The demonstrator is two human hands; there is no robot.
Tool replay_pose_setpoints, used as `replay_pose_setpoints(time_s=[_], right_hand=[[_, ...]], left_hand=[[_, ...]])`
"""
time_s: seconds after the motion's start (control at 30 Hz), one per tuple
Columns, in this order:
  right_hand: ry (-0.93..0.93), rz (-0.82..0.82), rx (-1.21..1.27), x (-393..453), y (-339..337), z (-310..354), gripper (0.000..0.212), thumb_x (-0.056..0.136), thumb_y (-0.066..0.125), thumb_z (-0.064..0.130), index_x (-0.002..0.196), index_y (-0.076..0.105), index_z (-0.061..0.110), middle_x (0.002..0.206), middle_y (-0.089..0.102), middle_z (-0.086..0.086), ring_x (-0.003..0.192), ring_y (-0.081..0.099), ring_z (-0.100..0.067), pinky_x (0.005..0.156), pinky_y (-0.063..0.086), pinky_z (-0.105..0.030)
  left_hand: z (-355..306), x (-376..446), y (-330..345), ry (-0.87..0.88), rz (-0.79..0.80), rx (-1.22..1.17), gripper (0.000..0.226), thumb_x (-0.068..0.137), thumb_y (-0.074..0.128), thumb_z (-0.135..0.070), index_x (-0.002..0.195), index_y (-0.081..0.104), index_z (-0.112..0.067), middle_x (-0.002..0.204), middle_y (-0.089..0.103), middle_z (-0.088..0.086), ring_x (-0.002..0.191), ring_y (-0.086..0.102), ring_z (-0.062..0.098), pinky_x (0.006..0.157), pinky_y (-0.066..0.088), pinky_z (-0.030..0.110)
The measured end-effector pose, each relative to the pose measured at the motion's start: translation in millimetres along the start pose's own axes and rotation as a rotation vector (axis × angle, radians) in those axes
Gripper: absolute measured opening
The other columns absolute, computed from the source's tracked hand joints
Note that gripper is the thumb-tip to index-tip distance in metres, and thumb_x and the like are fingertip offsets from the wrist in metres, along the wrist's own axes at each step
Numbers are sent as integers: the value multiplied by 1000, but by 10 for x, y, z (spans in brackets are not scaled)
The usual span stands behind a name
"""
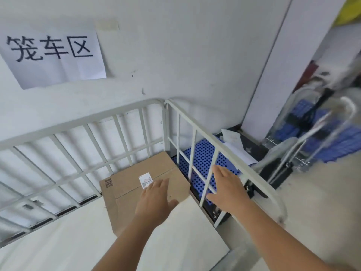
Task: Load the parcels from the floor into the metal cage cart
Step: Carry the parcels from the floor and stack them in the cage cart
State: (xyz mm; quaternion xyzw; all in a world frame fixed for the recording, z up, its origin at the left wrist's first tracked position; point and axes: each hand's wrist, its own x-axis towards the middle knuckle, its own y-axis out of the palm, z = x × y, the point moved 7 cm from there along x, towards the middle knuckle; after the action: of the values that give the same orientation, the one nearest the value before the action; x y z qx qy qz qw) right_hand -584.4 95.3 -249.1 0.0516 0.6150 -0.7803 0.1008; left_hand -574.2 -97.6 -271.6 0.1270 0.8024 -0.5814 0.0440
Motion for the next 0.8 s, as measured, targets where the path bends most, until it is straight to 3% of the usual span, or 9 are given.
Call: replay_pose_setpoints(time_s=[0.07, 0.13, 0.2, 0.27, 0.53, 0.8], right_hand=[[104, -15, 13, -319, -59, -158, 89, 92, 60, 43, 155, 5, 13, 162, 10, -4, 149, 10, -21, 121, 13, -38], [404, -126, 82, -1625, -373, -797, 90, 93, 59, 44, 156, 2, 15, 163, 5, -3, 150, 5, -20, 121, 9, -38], [409, -200, 129, -1685, -360, -939, 89, 93, 59, 42, 156, 2, 16, 164, 5, -3, 150, 5, -20, 120, 7, -37], [593, -234, 123, -2393, -460, -1381, 87, 93, 58, 41, 156, 3, 16, 163, 5, -2, 150, 5, -20, 120, 6, -37], [580, -255, 124, -2438, -401, -1441, 82, 94, 52, 37, 156, 2, 15, 164, 4, -3, 150, 4, -20, 122, 8, -38], [915, -266, 196, -3924, -82, -2423, 85, 93, 54, 40, 156, 4, 14, 163, 9, -4, 149, 10, -22, 121, 11, -37]], left_hand=[[-184, -165, -64, 59, 11, -37, 75, 92, 53, -47, 153, 17, -20, 157, 26, -2, 143, 24, 19, 116, 22, 34], [-1255, -636, 52, 376, 60, 33, 74, 92, 53, -46, 152, 18, -19, 156, 28, 0, 142, 26, 20, 116, 23, 35], [-1350, -655, 14, 366, 66, 14, 73, 93, 52, -46, 152, 18, -19, 155, 29, 0, 141, 28, 21, 116, 24, 35], [-2114, -888, 174, 582, 90, 18, 73, 94, 51, -45, 153, 17, -20, 156, 27, 0, 142, 26, 20, 116, 23, 34], [-2165, -918, 182, 601, 80, 75, 71, 94, 50, -45, 153, 18, -21, 156, 27, -1, 143, 26, 20, 116, 22, 36], [-3500, -1582, 949, 903, 207, 181, 71, 95, 47, -48, 153, 17, -20, 155, 28, 0, 141, 29, 20, 114, 26, 35]])
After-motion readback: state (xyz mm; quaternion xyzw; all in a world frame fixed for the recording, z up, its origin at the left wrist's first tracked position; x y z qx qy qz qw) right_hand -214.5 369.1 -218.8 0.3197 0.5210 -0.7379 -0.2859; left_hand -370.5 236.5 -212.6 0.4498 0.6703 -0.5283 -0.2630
